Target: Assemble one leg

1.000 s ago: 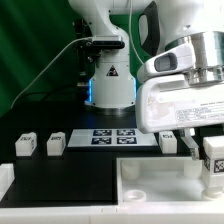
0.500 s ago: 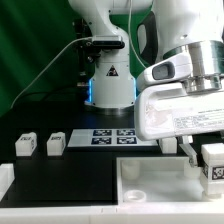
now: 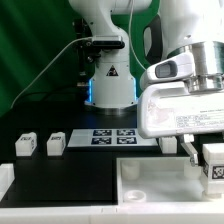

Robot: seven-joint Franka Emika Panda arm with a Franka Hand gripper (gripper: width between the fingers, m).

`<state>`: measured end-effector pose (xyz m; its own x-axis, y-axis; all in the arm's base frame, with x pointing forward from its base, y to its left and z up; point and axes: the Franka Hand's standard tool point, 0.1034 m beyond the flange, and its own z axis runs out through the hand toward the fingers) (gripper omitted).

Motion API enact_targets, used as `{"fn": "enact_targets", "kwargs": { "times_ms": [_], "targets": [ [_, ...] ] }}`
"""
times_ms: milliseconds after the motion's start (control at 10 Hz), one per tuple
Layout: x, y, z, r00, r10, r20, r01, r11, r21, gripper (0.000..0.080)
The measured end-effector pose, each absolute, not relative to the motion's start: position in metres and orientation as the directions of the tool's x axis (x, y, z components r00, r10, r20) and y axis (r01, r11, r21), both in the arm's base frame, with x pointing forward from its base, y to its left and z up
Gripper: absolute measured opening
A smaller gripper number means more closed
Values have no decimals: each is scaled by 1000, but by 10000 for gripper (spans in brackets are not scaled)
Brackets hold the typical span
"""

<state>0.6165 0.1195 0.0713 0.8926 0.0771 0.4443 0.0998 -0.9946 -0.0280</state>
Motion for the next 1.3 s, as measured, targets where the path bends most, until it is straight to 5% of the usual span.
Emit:
{"fn": "enact_targets", "kwargs": {
  "times_ms": [200,300,400,500,1300],
  "targets": [
    [616,119,71,892,81,444,104,-994,-26,346],
    [616,119,71,892,82,444,104,-994,-26,529],
    [616,119,71,892,82,444,104,-994,-26,529],
    [616,119,71,892,82,444,105,-994,-26,629],
    [617,120,72,891,83,446,105,-994,-26,649]
  ]
}}
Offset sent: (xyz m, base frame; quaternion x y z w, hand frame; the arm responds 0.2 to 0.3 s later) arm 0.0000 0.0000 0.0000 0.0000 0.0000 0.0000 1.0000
